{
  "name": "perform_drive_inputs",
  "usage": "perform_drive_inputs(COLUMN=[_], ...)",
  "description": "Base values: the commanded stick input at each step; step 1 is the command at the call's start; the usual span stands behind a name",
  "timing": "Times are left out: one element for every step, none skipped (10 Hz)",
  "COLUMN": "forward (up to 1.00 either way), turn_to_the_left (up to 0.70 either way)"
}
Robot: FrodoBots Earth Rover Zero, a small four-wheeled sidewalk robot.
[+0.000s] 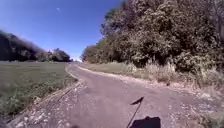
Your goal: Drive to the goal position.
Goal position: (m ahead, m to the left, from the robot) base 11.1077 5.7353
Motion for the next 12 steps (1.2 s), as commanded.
perform_drive_inputs(forward=[0.7, 0.7, 0.7, 0.7, 0.7, 0.7, 0.7, 0.7, 0.7, 0.7, 0.7, 0.7], turn_to_the_left=[0.0, 0.0, 0.0, 0.0, 0.0, 0.0, 0.0, 0.0, 0.0, 0.04, 0.12, 0.3])
